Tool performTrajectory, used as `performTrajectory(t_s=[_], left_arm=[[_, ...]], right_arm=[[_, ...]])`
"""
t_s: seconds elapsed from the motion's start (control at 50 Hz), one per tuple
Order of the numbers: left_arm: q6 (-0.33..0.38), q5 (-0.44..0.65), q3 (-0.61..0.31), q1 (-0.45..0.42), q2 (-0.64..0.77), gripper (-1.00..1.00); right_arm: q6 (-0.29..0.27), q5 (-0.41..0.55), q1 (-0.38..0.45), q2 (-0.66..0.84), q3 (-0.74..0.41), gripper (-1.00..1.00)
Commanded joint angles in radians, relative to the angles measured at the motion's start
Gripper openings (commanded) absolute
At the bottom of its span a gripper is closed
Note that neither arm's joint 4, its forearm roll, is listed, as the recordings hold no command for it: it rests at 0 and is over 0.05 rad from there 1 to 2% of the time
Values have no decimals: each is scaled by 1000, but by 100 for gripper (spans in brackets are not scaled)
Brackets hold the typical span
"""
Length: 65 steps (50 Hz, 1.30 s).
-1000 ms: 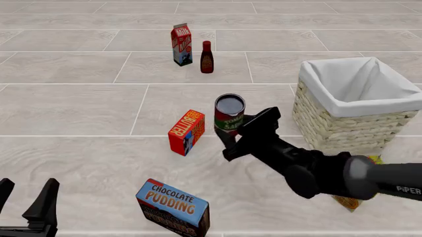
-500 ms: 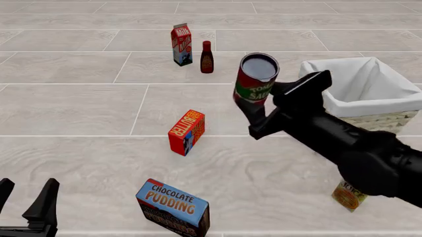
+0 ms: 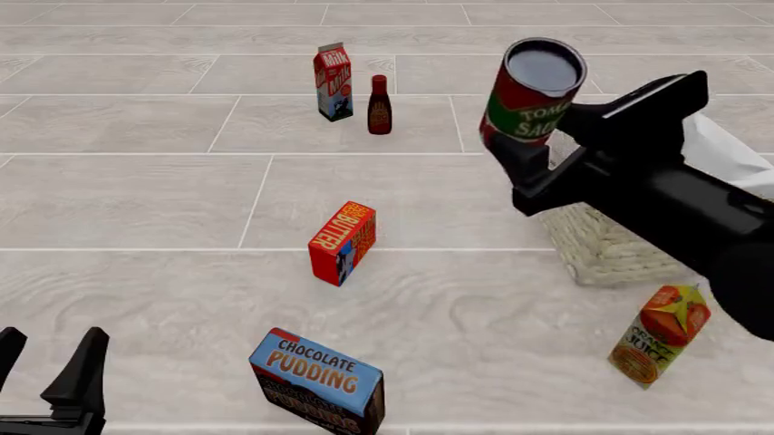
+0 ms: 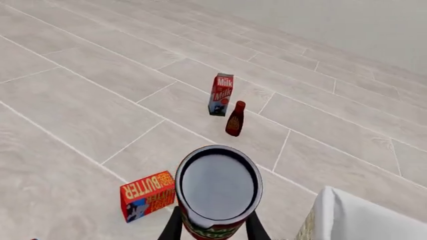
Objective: Pick the tomato sauce and place it in the basket.
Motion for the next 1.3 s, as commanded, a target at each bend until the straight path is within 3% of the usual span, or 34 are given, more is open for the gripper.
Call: performTrajectory(t_s=[0.02, 0.58, 1.3], left_arm=[[0, 0, 0, 0, 0, 100], [0, 0, 0, 0, 0, 100], [0, 0, 0, 0, 0, 100]], right_arm=[[11, 58, -71, -32, -57, -100], [-2, 92, -239, -12, -130, -100], [25, 96, -457, 59, -183, -100]])
